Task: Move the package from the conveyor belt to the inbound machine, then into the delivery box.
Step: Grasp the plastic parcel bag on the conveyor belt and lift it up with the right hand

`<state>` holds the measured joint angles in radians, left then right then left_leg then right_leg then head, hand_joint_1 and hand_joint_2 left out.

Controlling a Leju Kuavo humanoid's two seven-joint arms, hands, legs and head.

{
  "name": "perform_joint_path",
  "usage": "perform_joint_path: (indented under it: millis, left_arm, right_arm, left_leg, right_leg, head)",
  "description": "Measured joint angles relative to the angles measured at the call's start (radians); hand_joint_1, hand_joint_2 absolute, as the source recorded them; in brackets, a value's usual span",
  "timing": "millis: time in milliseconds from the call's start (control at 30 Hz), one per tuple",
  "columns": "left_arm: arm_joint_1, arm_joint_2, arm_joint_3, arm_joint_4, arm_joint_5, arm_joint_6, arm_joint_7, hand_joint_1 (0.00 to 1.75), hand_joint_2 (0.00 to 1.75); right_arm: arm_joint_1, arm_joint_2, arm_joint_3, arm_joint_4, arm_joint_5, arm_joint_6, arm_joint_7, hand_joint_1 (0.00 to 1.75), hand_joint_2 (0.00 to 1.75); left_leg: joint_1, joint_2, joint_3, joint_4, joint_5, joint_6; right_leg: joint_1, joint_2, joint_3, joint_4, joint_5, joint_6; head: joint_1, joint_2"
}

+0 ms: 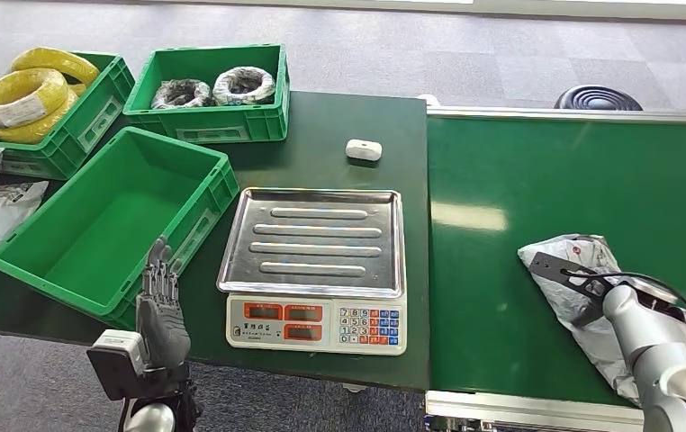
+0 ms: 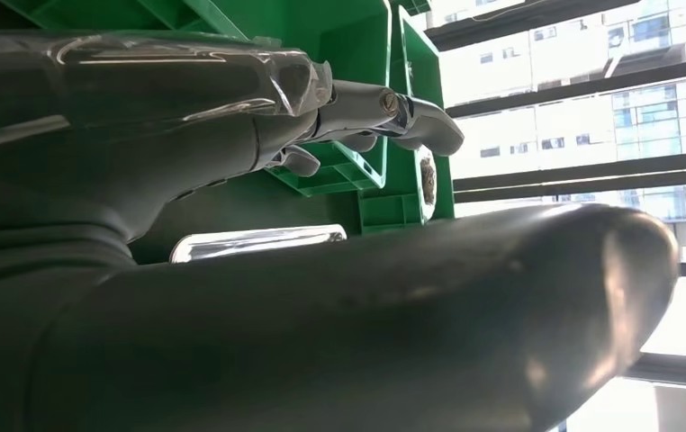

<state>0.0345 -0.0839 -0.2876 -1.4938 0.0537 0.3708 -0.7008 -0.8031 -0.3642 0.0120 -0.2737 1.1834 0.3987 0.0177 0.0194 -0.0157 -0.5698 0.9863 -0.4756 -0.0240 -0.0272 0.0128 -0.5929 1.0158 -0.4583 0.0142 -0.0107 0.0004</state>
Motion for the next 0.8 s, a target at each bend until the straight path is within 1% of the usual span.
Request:
perform_joint_path:
  millis: [100,233,300,400,533,800]
  left_arm:
    - [-0.003,0.001,0.000,0.002,-0.001,-0.002,0.000,0.00,0.00]
    - [-0.008,0.005,0.001,0.005,-0.003,-0.006,0.000,0.00,0.00]
    - [-0.011,0.006,0.004,0.006,-0.004,-0.006,0.000,0.00,0.00]
    - [-0.011,0.007,0.008,0.006,-0.004,-0.006,0.000,0.00,0.00]
    - [-0.010,0.007,0.009,0.005,-0.006,-0.006,0.000,0.00,0.00]
    - [-0.001,0.007,0.016,0.004,-0.013,0.000,0.000,0.00,0.00]
  right_arm:
    - [0.000,-0.004,-0.019,0.000,-0.047,0.086,-0.104,0.00,1.75]
    - [-0.002,-0.013,-0.030,-0.001,-0.091,0.216,-0.277,1.20,1.75]
    - [-0.004,-0.013,-0.030,-0.002,-0.099,0.242,-0.321,1.20,1.75]
    - [-0.011,-0.010,-0.030,-0.002,-0.104,0.248,-0.331,1.20,1.75]
    - [-0.015,-0.003,-0.030,-0.002,-0.106,0.250,-0.333,1.74,1.75]
    - [-0.022,0.018,-0.022,-0.002,-0.107,0.251,-0.320,1.75,1.75]
  left_leg:
    - [0.000,0.001,0.000,0.000,0.000,0.000]
    - [0.000,0.004,0.001,0.000,0.000,0.000]
    - [0.000,0.005,0.002,0.000,-0.001,0.000]
    - [0.000,0.004,0.003,0.000,-0.001,0.000]
    - [0.000,0.004,0.003,0.000,0.000,0.000]
    - [0.000,0.003,0.001,0.000,-0.001,0.000]
  right_leg:
    - [0.000,0.000,0.000,0.000,0.000,0.000]
    - [0.000,0.002,0.001,0.000,0.000,0.000]
    - [0.000,0.003,0.002,0.000,0.000,0.000]
    - [0.000,0.003,0.002,0.000,0.000,0.000]
    - [0.000,0.002,0.003,0.000,0.000,0.000]
    - [0.000,0.002,0.002,0.000,0.000,0.000]
  head:
    - [0.000,0.000]
    - [0.000,0.000]
    - [0.000,0.000]
    - [0.000,0.000]
    - [0.000,0.000]
    - [0.000,0.000]
